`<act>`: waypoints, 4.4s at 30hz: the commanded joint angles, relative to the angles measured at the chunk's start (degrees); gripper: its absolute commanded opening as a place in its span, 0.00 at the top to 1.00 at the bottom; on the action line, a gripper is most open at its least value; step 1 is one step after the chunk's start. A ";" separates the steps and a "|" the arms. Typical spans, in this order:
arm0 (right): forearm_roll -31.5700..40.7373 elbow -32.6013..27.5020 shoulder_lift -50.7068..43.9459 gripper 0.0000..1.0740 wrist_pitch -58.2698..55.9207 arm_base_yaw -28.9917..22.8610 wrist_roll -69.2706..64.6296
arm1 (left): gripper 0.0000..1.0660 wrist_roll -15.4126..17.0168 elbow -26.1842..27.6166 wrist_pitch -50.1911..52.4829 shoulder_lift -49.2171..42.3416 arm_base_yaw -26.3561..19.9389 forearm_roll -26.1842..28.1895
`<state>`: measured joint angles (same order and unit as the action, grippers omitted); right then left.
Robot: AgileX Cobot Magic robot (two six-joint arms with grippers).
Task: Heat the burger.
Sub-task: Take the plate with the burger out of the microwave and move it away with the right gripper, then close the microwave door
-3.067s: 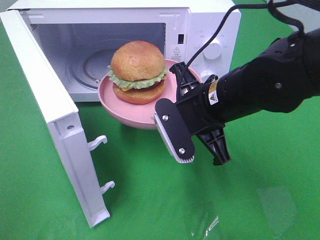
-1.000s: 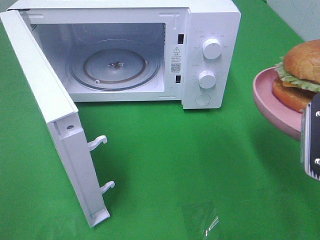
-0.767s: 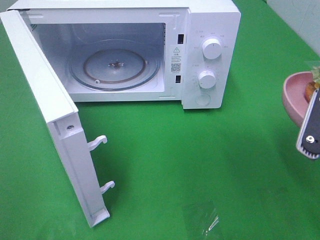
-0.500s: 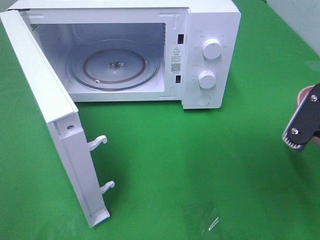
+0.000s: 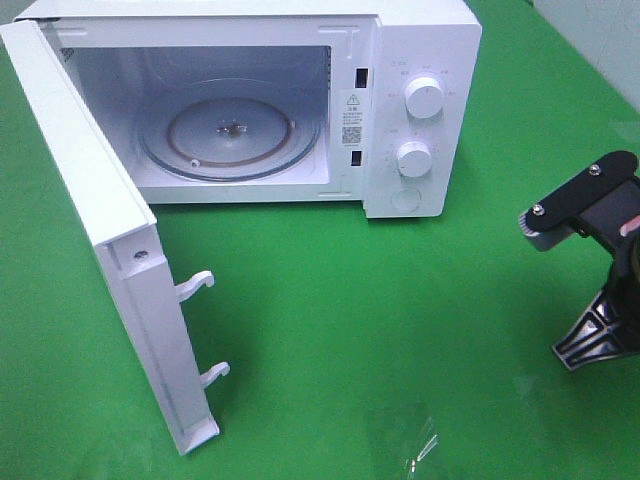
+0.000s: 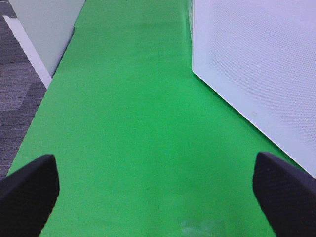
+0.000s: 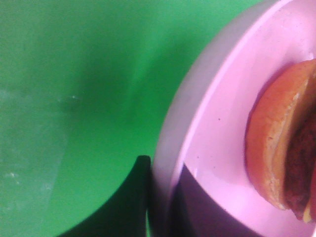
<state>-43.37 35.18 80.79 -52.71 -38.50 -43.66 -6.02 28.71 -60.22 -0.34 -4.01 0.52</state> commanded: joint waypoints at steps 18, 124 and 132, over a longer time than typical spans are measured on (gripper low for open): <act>-3.72 13.98 22.35 0.98 -0.74 0.52 -10.20 | 0.06 -0.06 -0.11 0.74 -0.97 -0.17 -0.17; 40.85 -6.13 -77.64 0.29 -4.81 29.45 41.37 | 0.06 -0.06 -0.11 0.74 -0.97 -0.17 -0.17; 41.37 -6.13 -82.45 0.29 -4.81 32.54 42.00 | 0.06 -0.06 -0.11 0.74 -0.97 -0.17 -0.11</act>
<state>-2.35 29.11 -0.29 -57.47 -6.47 -2.64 -6.02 28.71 -60.22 -0.34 -4.01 0.52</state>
